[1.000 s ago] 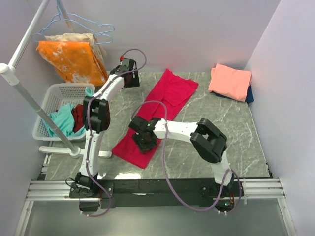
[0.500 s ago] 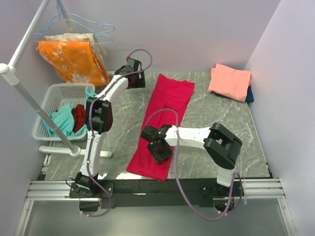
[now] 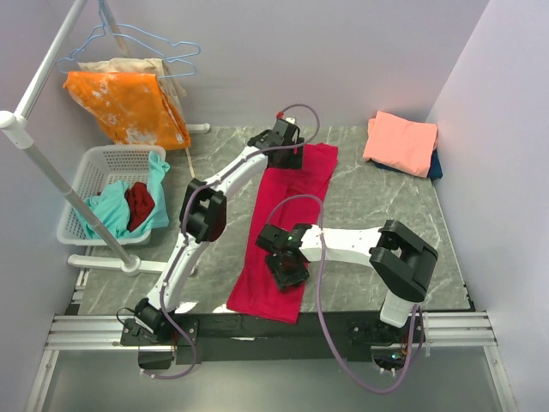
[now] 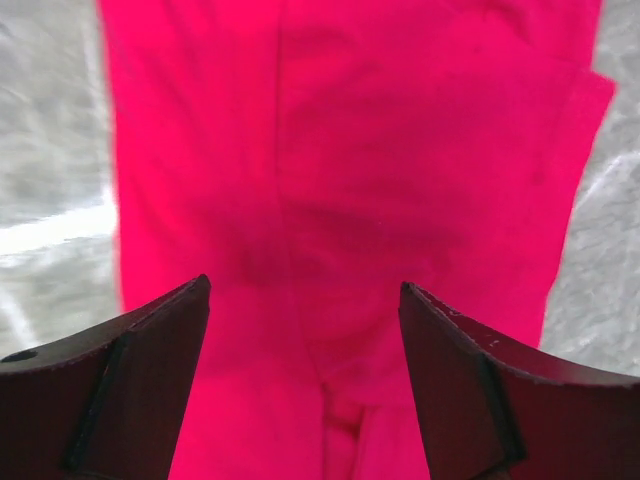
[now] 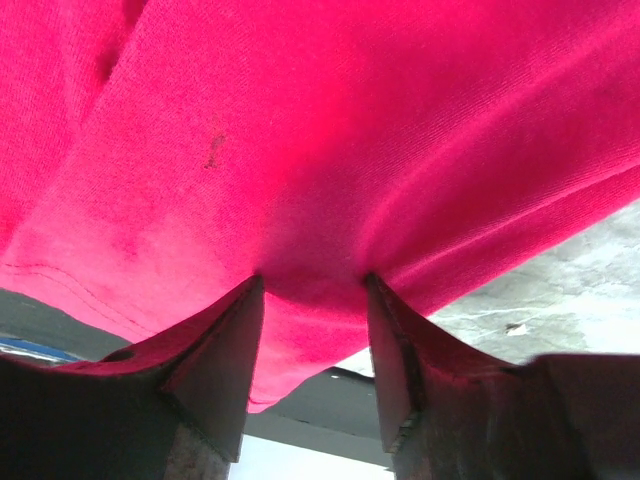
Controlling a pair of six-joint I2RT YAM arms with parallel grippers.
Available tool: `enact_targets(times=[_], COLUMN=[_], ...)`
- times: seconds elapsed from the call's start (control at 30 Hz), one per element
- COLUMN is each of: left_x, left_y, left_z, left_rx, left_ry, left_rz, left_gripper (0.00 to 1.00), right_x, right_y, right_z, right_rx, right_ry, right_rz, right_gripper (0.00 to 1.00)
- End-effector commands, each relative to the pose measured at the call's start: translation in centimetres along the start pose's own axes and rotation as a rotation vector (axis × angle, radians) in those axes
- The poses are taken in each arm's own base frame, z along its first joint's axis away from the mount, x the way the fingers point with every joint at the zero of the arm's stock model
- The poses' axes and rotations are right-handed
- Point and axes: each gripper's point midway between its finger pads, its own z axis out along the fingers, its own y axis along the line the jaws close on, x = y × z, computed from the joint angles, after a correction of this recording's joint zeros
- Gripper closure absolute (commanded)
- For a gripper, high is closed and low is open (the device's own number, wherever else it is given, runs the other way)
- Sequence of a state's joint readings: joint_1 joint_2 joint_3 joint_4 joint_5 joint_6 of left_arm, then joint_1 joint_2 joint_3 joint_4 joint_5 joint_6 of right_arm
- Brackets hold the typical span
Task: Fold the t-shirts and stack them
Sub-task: Fold the tshirt
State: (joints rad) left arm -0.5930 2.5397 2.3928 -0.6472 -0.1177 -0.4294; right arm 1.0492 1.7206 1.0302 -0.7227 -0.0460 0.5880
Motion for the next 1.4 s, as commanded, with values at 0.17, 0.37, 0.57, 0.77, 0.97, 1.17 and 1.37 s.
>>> enact_targets(times=[0.17,0.37,0.57,0.77,0.97,1.17,1.37], left_x=[2.1,2.2,2.1,0.2,-1.1,-2.4,-1.5], left_y=[0.8,2.2,6.3,8.4,11.3,13.5,15.2], left_z=[4.0,5.6,6.0,4.7,3.9,3.4,3.9], left_rx=[-0.044,-0.156,-0.380,-0.481,-0.533,-0.546,-0.579], left_ry=[0.012,-0.054,-0.129,-0.199,-0.216,-0.231,-0.202], left_rz=[-0.099,-0.099,-0.090,-0.118,-0.187,-0.241,-0.237], left_gripper=[0.19,0.21,0.23,0.22,0.24,0.26,0.26], right_x=[0.3,-0.9,-1.6,-1.4,-1.9,-2.0,-2.1], right_y=[-0.4,-1.0,-1.8,-2.2,-1.8,-2.0,-2.3], right_z=[-1.9,-5.1,-7.8,-7.3,-7.4,-7.2,-7.4], right_rx=[0.051,0.046,0.038,0.081,0.074,0.088,0.097], right_ry=[-0.045,-0.197,-0.303,-0.274,-0.281,-0.274,-0.283], right_rz=[0.072,0.163,0.221,0.216,0.199,0.186,0.188], right_gripper=[0.27,0.29,0.29,0.29,0.29,0.29,0.29])
